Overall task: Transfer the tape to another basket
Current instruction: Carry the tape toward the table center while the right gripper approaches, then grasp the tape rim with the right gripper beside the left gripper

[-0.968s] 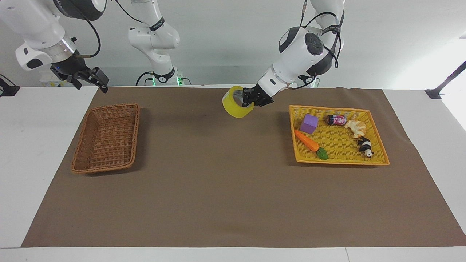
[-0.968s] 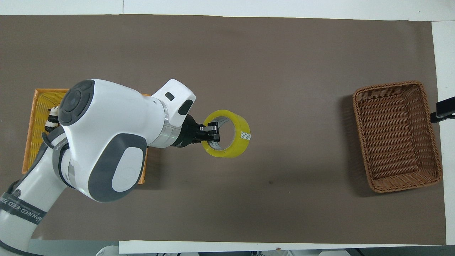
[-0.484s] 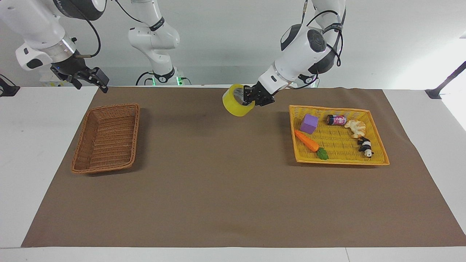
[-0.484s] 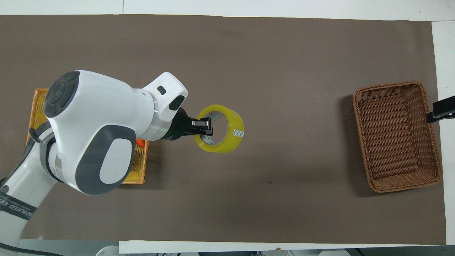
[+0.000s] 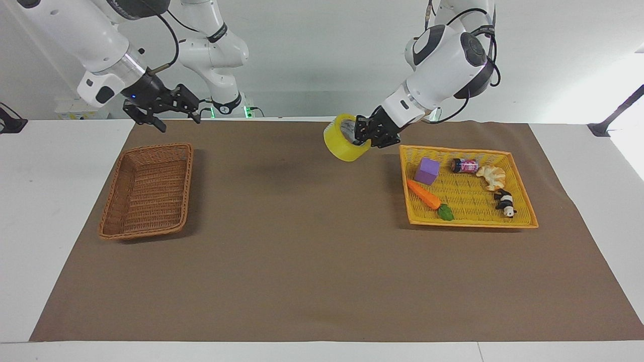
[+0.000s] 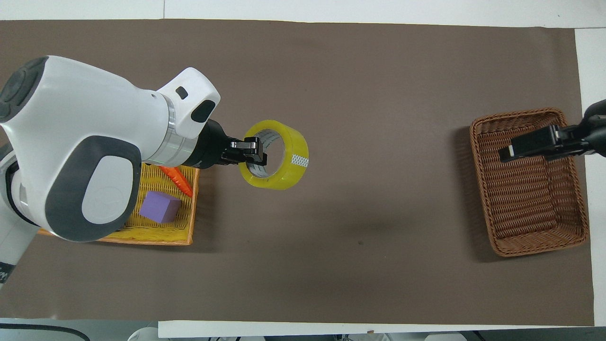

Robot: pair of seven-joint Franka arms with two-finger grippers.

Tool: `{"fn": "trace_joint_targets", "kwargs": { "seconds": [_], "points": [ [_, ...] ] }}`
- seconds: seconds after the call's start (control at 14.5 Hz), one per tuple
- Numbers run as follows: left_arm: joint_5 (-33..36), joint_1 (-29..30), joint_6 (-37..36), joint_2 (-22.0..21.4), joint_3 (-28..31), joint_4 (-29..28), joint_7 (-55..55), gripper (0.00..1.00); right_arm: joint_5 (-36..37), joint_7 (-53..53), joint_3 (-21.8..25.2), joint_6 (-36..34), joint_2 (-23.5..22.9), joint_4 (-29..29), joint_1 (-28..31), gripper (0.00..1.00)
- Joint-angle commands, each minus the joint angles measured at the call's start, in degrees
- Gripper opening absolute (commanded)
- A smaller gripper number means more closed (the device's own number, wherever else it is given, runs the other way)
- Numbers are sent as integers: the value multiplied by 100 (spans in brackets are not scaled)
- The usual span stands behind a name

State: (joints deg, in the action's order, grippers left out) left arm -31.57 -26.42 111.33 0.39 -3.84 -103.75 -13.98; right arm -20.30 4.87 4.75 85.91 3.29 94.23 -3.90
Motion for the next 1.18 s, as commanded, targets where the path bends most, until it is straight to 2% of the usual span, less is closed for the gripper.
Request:
{"fn": "trace_joint_targets", "kwargs": {
  "seconds": [0.0,0.21,0.35,0.48,0.76,1.11],
  "points": [
    [10,76,28,5,6,206,53,0,-1137,24,-18,408,102,428,-277,99],
    [10,58,170,14,-2,197,9,0,-2711,-274,-26,750,128,929,-392,99],
    [19,41,187,-4,-2,171,9,0,-3373,-609,-26,1380,102,1036,-611,99],
    [19,23,196,5,-2,179,9,0,-3489,-654,-35,2259,49,1018,-1128,99],
    [28,50,258,5,-2,171,26,0,-3648,-662,-44,3149,-337,940,-1885,99],
    [37,-21,275,5,-11,162,26,0,-3648,-960,-44,3291,-417,930,-2316,99]
  ]
}}
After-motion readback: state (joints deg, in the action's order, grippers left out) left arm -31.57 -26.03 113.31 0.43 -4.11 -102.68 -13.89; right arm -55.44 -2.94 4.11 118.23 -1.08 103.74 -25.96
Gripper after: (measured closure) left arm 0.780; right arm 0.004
